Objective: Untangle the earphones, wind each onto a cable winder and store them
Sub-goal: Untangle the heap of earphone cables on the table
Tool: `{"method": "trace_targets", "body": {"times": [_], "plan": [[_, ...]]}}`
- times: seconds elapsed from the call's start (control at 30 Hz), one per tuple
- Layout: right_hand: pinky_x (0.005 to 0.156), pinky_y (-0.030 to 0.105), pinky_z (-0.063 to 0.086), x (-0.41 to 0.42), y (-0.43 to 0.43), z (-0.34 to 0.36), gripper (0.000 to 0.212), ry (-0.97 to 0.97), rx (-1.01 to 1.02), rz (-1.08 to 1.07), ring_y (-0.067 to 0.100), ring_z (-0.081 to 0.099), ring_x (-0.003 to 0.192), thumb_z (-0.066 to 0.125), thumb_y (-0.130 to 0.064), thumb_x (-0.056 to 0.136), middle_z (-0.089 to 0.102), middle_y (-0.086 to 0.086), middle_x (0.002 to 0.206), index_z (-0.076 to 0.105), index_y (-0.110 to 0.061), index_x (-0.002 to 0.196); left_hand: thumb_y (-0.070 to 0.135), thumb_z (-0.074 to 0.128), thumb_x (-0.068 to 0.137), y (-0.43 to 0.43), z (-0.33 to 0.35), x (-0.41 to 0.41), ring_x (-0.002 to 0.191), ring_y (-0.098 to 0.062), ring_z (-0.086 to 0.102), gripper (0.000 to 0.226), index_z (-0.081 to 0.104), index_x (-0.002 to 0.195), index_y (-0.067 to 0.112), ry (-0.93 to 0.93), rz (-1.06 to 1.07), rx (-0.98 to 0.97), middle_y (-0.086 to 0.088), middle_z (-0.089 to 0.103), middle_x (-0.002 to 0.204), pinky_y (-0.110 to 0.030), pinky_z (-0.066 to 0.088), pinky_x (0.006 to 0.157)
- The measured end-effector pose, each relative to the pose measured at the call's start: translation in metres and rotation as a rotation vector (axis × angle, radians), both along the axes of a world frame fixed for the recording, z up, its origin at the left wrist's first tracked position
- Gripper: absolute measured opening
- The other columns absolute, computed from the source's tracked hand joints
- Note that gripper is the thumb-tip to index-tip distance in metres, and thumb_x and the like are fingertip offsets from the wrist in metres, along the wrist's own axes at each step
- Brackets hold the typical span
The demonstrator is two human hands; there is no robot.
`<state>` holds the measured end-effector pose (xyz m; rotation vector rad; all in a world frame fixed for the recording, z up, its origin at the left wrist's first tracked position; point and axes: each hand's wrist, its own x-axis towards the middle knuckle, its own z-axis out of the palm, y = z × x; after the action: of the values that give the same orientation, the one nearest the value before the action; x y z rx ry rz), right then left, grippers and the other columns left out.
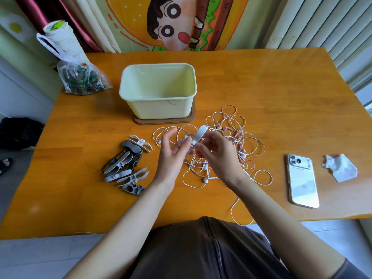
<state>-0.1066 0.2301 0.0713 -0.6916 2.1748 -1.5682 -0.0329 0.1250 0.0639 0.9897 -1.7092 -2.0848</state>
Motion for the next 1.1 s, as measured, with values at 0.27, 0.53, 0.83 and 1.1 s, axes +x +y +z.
{"method": "trace_targets", "body": {"times": [0.27,0.53,0.83,1.1], "plan": [[0.069,0.034,0.056,-0.002,-0.002,-0.006,0.017,0.056,0.040,-0.035,0.007,0.063,0.067,0.061,-0.008,0.089,0.062,-0.007,0.074,0.059,-0.010,0.106,0.028,0.053,0.096,0.007,-0.001,0.003,0.103,-0.007,0.062,0.021,0.055,0.104,0.047,-0.006,-0.170,-0.140,0.009,0.062,0.107,-0.017,0.049,0.077],[0.062,0.011,0.047,-0.002,-0.002,-0.006,0.020,0.113,0.079,0.012,0.007,0.062,0.067,0.064,-0.009,0.087,0.062,-0.010,0.071,0.058,-0.021,0.102,0.018,0.048,0.099,0.009,-0.002,0.001,0.087,-0.015,0.067,0.029,0.056,0.127,0.018,-0.052,-0.100,0.026,-0.008,0.059,0.119,-0.042,0.060,0.075],[0.062,0.017,0.050,-0.002,0.000,-0.015,0.021,0.131,0.158,0.022,0.003,0.061,0.063,0.063,-0.013,0.089,0.065,-0.005,0.074,0.064,-0.013,0.109,0.023,0.046,0.100,0.005,-0.012,-0.001,0.084,-0.022,0.067,0.020,0.061,0.113,0.018,-0.220,-0.181,-0.353,-0.010,0.053,0.115,-0.028,0.060,0.066],[0.059,0.020,0.050,0.003,-0.002,-0.010,0.010,0.082,0.148,-0.026,0.008,0.062,0.062,0.063,-0.015,0.089,0.060,-0.011,0.068,0.056,-0.021,0.092,0.023,0.047,0.100,0.002,-0.015,0.000,0.073,-0.006,0.046,0.026,0.062,0.119,0.014,-0.248,-0.173,-0.802,-0.001,0.047,0.096,0.001,0.036,0.064]]}}
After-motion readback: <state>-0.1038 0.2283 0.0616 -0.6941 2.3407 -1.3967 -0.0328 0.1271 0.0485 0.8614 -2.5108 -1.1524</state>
